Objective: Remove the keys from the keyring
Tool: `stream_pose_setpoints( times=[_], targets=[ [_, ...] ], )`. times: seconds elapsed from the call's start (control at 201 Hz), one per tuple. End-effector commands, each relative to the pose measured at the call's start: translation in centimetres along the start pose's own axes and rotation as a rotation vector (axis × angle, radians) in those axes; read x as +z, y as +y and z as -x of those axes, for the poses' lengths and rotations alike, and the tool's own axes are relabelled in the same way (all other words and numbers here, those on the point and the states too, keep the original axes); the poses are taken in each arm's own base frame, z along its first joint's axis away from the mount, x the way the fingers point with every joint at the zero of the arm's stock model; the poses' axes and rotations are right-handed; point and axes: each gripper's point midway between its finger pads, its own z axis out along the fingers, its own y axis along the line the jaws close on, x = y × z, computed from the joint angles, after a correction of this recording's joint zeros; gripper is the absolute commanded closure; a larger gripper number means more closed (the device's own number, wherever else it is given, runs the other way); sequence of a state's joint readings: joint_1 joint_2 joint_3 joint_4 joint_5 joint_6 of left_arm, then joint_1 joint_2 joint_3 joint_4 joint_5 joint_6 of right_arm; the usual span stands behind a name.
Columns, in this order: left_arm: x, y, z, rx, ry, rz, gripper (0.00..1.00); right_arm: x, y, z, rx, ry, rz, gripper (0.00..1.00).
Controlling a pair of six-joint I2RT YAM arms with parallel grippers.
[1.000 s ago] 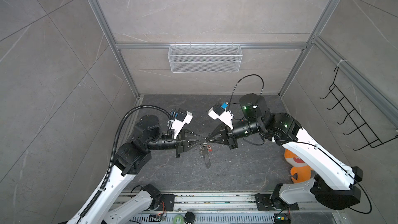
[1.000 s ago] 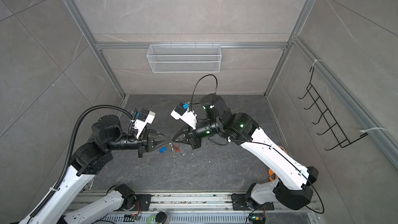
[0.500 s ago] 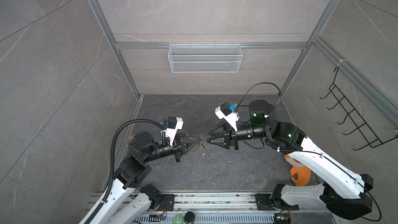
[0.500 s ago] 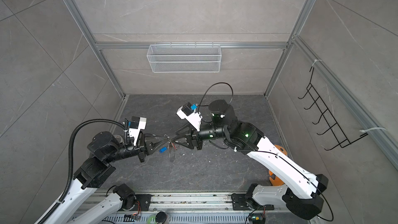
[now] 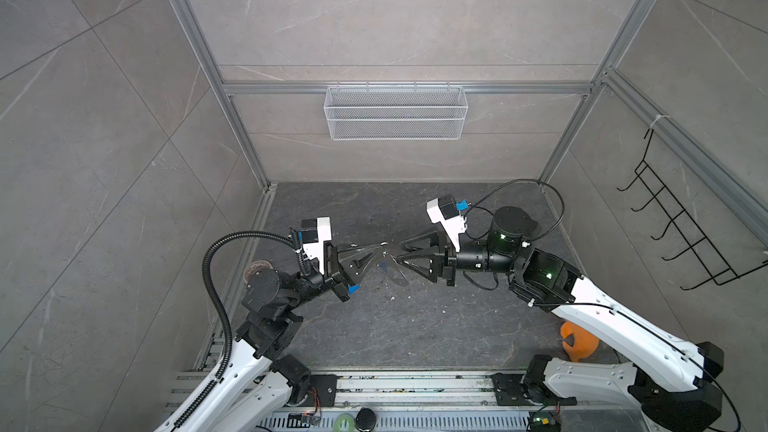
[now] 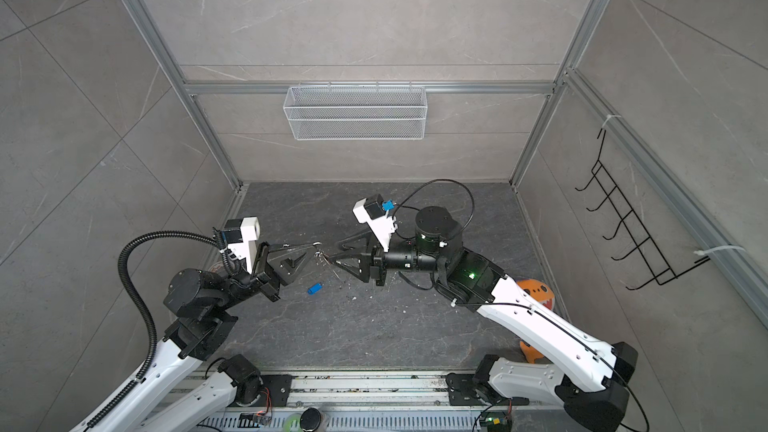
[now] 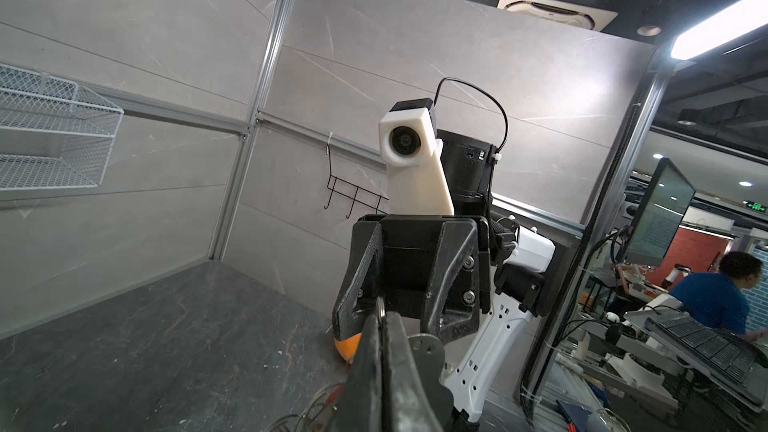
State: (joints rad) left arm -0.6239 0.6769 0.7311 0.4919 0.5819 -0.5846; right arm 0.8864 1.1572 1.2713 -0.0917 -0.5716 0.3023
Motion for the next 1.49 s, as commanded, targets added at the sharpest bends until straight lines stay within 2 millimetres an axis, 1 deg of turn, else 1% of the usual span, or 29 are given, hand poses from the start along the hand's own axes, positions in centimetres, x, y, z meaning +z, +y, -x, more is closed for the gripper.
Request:
stream_pose_setpoints(
  times=[0.0, 0.244, 0.433, 0.663, 0.812, 0.897, 0.947, 0.986, 1.026, 1.071, 1.126, 1.131, 1.136, 1.235, 1.305, 1.395, 1.49],
  targets=[
    [-0.1, -1.9, 2.3, 0.046, -0.089, -0.076, 1.00, 0.2, 0.7, 1.7, -0.010, -0.072, 0.034, 0.55],
    [0.4, -1.8, 2.2, 0.028, -0.089, -0.101, 1.00, 0.8, 0.8, 2.1, -0.004, -0.092, 0.058, 0.60],
    [0.4, -1.8, 2.1, 0.025, -0.089, -0.106, 1.00, 1.3, 1.0, 2.2, 0.002, -0.093, 0.083, 0.68],
    [0.5, -1.6, 1.9, 0.018, -0.079, -0.103, 1.00, 1.2, 1.4, 2.6, -0.004, -0.100, 0.095, 0.89],
    [0.5, -1.4, 1.7, 0.010, -0.068, -0.091, 1.00, 1.0, 1.6, 2.4, -0.003, -0.081, 0.097, 1.00],
    [0.4, -1.4, 1.6, 0.006, -0.051, -0.078, 1.00, 0.8, 1.6, 2.1, 0.006, -0.052, 0.089, 1.00],
    [0.2, -1.4, 1.5, 0.008, -0.036, -0.060, 0.86, 0.6, 1.6, 1.8, 0.006, -0.026, 0.074, 1.00],
    [0.0, -1.4, 1.4, 0.011, -0.019, -0.039, 0.77, 0.5, 1.5, 1.4, 0.005, 0.008, 0.059, 1.00],
    [-0.3, -1.4, 1.2, 0.017, 0.000, -0.021, 0.71, 0.2, 1.5, 0.9, -0.001, 0.049, 0.045, 1.00],
    [-0.6, -1.5, 0.9, 0.019, 0.031, -0.001, 0.68, 0.0, 1.4, 0.3, -0.005, 0.097, 0.034, 1.00],
    [-0.8, -1.5, 0.5, 0.017, 0.076, 0.023, 0.67, -0.3, 1.3, -0.6, -0.005, 0.161, 0.014, 1.00],
    [-0.8, -1.5, 0.4, 0.015, 0.082, 0.025, 0.66, -0.4, 1.2, -1.0, 0.001, 0.176, 0.010, 1.00],
    [-0.9, -1.5, 0.4, 0.013, 0.087, 0.027, 0.66, -0.4, 1.3, -0.8, -0.005, 0.173, 0.012, 1.00],
    [-0.9, -1.6, -0.7, -0.015, 0.191, 0.038, 0.66, -1.0, 0.8, -2.5, 0.002, 0.298, -0.028, 1.00],
    [-0.8, -1.6, -1.4, -0.044, 0.251, 0.041, 0.67, -1.3, 0.7, -3.3, 0.001, 0.363, -0.039, 1.00],
    [-0.5, -1.4, -2.1, -0.077, 0.302, 0.033, 0.67, -1.5, 0.6, -3.8, 0.003, 0.407, -0.047, 1.00],
    [-0.1, -1.4, -2.8, -0.110, 0.345, 0.009, 0.67, -1.7, 0.6, -3.7, -0.013, 0.436, -0.060, 1.00]
  ],
)
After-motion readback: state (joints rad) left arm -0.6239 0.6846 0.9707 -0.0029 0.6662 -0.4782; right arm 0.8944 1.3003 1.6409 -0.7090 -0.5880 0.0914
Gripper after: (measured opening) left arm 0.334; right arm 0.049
